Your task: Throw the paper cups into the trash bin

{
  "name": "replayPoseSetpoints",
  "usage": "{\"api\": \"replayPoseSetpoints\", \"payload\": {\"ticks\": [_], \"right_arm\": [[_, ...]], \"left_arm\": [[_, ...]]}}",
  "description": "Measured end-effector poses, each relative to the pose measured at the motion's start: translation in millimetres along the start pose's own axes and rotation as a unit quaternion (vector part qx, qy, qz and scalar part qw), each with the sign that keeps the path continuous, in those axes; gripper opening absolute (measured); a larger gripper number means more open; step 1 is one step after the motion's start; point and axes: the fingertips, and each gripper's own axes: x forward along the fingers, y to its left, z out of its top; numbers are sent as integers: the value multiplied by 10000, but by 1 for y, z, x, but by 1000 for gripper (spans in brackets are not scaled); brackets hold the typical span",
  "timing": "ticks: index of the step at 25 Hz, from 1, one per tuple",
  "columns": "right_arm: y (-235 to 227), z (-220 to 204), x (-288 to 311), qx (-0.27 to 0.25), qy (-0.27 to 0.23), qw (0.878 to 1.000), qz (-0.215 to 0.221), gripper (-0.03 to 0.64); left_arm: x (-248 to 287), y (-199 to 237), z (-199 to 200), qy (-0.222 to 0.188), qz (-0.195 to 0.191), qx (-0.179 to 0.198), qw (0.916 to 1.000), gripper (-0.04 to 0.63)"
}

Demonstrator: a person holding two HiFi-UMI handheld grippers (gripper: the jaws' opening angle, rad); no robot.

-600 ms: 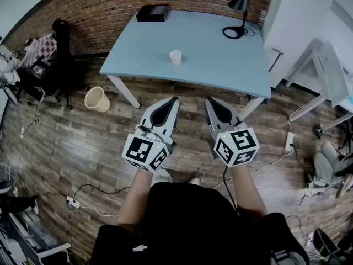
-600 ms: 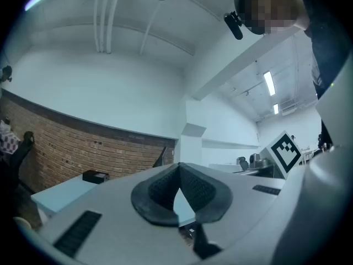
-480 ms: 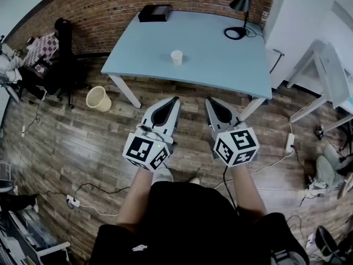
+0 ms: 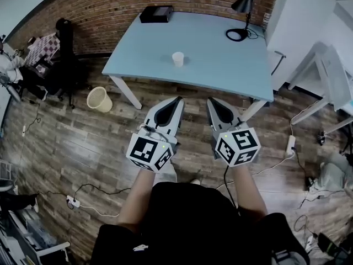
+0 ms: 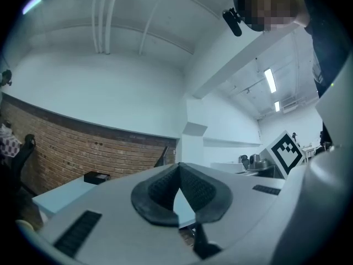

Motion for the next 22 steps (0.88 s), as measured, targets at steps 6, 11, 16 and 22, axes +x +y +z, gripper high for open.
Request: {"api": "replayPoseSetpoints", "payload": {"ticks": [6, 11, 16, 22], "right_arm": [[1, 1, 15, 55, -22, 10000, 24, 3], [5, -1, 38, 135, -39, 9999, 72, 3], [2, -2, 65, 176, -19, 9998, 8, 3], [-2, 1, 104, 171, 6, 9998, -123, 3]], "left_arm": [[2, 18, 1, -25, 55, -37, 10000, 9], [6, 41, -4, 3, 41, -70, 10000, 9], [17, 68, -8, 18, -13, -141, 9999, 9], [34, 105, -11, 84, -138, -201, 9997, 9]]}}
